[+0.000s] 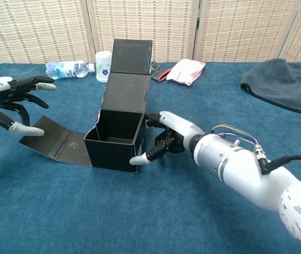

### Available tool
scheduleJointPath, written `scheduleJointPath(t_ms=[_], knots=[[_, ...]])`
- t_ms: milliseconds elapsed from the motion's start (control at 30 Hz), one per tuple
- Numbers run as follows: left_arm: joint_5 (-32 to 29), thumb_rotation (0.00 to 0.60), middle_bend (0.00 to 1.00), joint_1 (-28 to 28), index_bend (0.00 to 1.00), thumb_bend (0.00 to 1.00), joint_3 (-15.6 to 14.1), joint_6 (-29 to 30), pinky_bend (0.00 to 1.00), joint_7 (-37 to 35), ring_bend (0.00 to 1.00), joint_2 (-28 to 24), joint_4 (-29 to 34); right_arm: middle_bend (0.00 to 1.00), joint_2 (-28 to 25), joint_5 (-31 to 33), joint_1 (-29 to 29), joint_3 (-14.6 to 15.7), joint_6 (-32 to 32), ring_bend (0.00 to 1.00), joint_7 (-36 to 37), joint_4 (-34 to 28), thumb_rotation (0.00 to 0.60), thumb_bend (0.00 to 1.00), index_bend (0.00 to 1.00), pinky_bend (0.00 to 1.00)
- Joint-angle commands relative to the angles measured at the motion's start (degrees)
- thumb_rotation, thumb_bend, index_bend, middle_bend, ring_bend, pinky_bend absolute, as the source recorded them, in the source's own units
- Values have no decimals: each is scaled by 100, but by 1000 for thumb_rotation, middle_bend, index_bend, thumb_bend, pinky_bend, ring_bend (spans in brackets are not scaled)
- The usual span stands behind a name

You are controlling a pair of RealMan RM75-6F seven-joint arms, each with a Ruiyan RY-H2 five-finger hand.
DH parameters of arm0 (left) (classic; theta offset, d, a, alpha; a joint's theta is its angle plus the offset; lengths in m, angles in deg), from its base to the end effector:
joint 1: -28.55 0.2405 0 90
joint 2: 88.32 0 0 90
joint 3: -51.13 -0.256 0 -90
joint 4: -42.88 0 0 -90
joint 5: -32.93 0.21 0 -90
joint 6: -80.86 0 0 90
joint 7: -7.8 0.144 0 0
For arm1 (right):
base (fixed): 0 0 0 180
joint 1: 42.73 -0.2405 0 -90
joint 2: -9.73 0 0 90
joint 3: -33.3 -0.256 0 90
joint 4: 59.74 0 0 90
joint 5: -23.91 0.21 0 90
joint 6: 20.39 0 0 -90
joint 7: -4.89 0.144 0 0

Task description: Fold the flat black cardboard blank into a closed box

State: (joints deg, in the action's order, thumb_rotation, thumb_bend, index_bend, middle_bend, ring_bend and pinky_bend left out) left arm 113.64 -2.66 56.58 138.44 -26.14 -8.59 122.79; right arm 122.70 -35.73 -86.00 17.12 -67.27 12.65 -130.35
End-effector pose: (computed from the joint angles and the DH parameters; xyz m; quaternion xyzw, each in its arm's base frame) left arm -0.2391 0.3155 0.0362 -0.5817 -0.5910 -0.4730 0.2979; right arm -0.0946 -0.3132 -0.1373 0.5851 -0.6480 0.4344 0.2213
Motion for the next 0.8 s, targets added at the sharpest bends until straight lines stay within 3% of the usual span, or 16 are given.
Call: scheduleJointPath(t_ms=[33, 300, 533, 800], knots=[[-18, 600, 0, 20, 0, 70, 27, 33, 499, -36, 230, -28, 11, 363, -50, -19, 28, -36, 22, 778, 72, -52, 600, 337, 287, 1000], [-146, 600, 0, 141, 0, 71, 270, 452, 499, 28, 270, -32, -171, 394, -665, -241, 388, -230, 19, 791, 950, -703, 600, 350, 328, 1000], [-466, 600, 0, 256, 0, 71, 587, 736, 499, 1, 279, 16, -494, 400, -1508, -807, 845, -450, 251, 792, 2744, -1351, 600, 354, 339, 1000], [-570, 600, 0, 189, 0, 71, 674, 626, 499, -167, 280, 407, -967, 407, -1849, -1538, 1062, -436, 319, 795, 4663, -1425, 600, 366, 349, 1000]])
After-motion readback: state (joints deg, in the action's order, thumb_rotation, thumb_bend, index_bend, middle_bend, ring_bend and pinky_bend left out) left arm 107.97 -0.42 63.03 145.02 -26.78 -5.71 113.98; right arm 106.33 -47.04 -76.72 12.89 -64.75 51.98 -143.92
